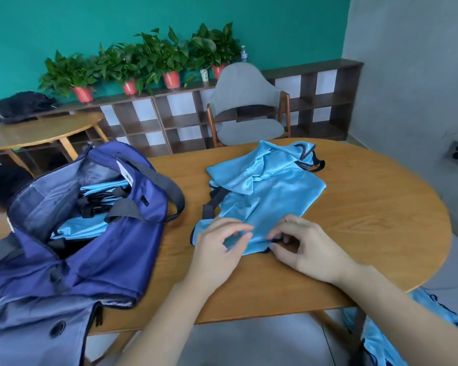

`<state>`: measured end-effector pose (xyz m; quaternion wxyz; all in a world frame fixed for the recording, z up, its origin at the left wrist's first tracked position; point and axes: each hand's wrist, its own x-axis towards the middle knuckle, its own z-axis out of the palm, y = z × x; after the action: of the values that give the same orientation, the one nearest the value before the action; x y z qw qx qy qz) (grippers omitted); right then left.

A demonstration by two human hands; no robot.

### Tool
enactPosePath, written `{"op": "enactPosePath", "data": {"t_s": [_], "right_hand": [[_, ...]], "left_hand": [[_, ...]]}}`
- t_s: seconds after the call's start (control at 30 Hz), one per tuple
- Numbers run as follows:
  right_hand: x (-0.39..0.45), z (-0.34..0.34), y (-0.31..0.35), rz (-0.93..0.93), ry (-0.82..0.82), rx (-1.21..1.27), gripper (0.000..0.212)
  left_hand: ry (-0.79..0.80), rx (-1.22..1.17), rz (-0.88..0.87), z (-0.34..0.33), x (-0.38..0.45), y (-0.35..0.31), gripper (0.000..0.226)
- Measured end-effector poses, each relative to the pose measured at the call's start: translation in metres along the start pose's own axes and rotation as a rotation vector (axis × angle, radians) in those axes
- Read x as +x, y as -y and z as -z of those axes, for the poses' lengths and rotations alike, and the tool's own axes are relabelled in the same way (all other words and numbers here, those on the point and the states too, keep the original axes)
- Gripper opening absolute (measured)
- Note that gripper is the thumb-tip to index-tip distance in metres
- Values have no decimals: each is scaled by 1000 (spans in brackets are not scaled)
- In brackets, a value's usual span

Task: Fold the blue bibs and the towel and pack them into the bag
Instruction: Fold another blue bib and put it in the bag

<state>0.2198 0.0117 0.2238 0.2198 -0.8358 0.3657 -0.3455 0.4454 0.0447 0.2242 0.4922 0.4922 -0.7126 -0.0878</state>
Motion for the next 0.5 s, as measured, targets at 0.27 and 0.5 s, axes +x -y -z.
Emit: {"op": "enactPosePath", "data": {"t_s": [0.27,0.5], "right_hand": [[0,-5,-6,-71,86,-230,27],[4,-14,-1,10,-20,-295,9]], "left_hand": [[288,177,38,-5,-8,4,33],[374,309,47,-7,-3,3,59]]}}
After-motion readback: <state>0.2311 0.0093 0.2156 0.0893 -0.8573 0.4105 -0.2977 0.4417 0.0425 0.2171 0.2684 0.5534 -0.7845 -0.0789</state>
